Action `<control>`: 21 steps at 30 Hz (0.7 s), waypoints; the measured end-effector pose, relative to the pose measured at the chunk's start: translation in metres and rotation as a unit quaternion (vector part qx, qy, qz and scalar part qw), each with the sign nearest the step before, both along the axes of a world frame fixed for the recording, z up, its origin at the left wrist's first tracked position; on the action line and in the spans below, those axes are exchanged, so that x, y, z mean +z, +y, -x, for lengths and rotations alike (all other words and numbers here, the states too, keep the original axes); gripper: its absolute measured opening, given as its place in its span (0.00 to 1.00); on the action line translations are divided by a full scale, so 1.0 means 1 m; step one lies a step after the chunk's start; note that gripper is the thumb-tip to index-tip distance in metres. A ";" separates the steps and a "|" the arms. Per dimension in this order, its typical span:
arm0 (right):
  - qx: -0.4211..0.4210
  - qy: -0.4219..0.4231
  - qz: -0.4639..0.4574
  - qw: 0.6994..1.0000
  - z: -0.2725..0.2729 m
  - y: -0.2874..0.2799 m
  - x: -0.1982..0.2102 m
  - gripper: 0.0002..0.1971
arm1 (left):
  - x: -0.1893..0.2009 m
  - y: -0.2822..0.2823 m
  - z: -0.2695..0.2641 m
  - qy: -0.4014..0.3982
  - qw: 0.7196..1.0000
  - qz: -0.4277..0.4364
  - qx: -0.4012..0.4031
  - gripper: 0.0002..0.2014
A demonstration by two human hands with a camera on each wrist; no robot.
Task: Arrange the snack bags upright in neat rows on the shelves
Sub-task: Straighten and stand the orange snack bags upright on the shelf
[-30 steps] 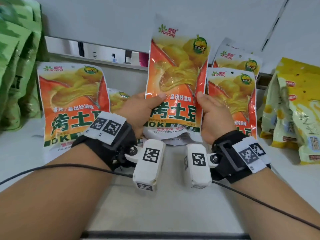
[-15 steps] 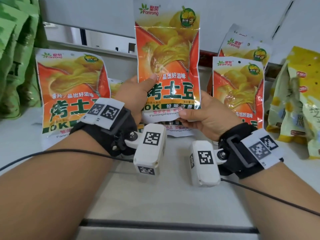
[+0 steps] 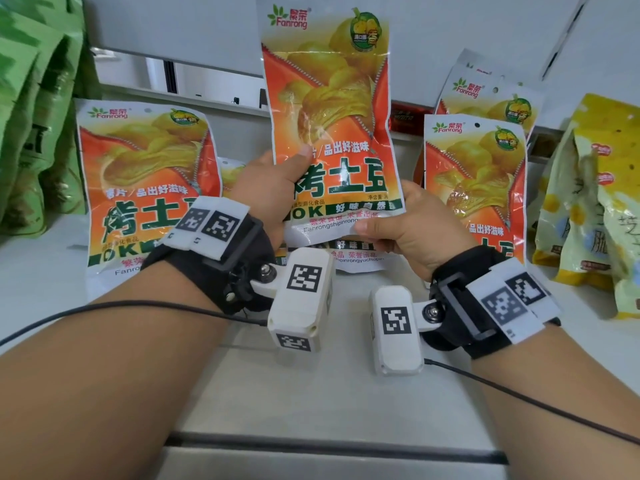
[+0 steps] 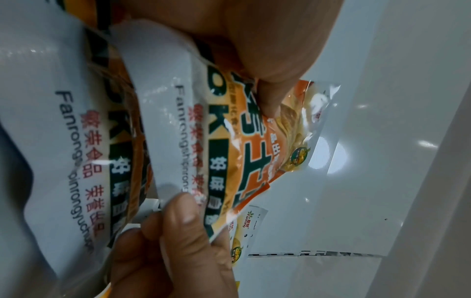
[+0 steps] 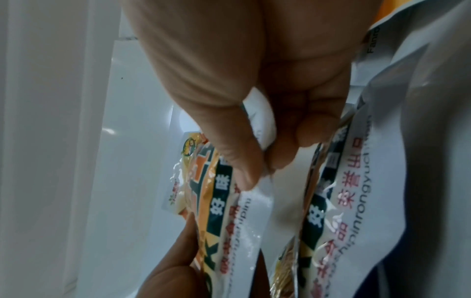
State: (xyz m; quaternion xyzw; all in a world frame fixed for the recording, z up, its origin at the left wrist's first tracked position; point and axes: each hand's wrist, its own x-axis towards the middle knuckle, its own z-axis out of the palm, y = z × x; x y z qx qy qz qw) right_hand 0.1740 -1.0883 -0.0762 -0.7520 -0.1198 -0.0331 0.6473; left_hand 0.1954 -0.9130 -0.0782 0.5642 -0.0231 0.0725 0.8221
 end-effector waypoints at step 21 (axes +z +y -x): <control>0.020 0.000 -0.143 0.990 0.007 0.008 0.004 0.13 | 0.009 0.000 0.008 -0.067 0.996 -0.048 -0.016 0.18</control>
